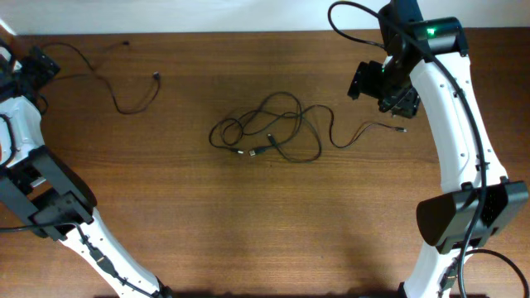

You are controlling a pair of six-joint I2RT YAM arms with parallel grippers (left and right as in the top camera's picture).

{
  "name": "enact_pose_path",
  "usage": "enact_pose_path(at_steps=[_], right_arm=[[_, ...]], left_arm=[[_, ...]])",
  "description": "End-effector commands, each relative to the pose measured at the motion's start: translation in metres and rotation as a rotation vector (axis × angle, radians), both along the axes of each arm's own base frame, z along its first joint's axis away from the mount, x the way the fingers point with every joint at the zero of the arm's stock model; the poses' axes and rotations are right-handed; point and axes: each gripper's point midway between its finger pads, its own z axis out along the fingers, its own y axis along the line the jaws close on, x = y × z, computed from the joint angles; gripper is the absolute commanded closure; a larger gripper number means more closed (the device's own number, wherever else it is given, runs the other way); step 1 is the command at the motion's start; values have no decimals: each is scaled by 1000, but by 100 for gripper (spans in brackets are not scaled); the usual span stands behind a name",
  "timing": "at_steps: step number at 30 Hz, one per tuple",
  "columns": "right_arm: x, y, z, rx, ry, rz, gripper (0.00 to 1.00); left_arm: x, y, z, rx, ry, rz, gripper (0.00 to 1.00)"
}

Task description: Untangle cables

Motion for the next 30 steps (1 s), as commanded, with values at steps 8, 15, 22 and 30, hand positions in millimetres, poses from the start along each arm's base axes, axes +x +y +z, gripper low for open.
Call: enact_pose_path(at_steps=[8,15,22,30], right_arm=[[-1,0,-4,6,15,-2,12],[0,1,-4,6,12,-1,12],[0,1,-4,6,11,-1,11],[2,3,-3,8,2,5,11]], left_arm=[[-10,-36,30,-91,5,-124,1],[-24,-100,55,-208,67,-229,0],[-38,-132,75,-58,208,-145,1],[-67,-159,28,-38,434,53,1]])
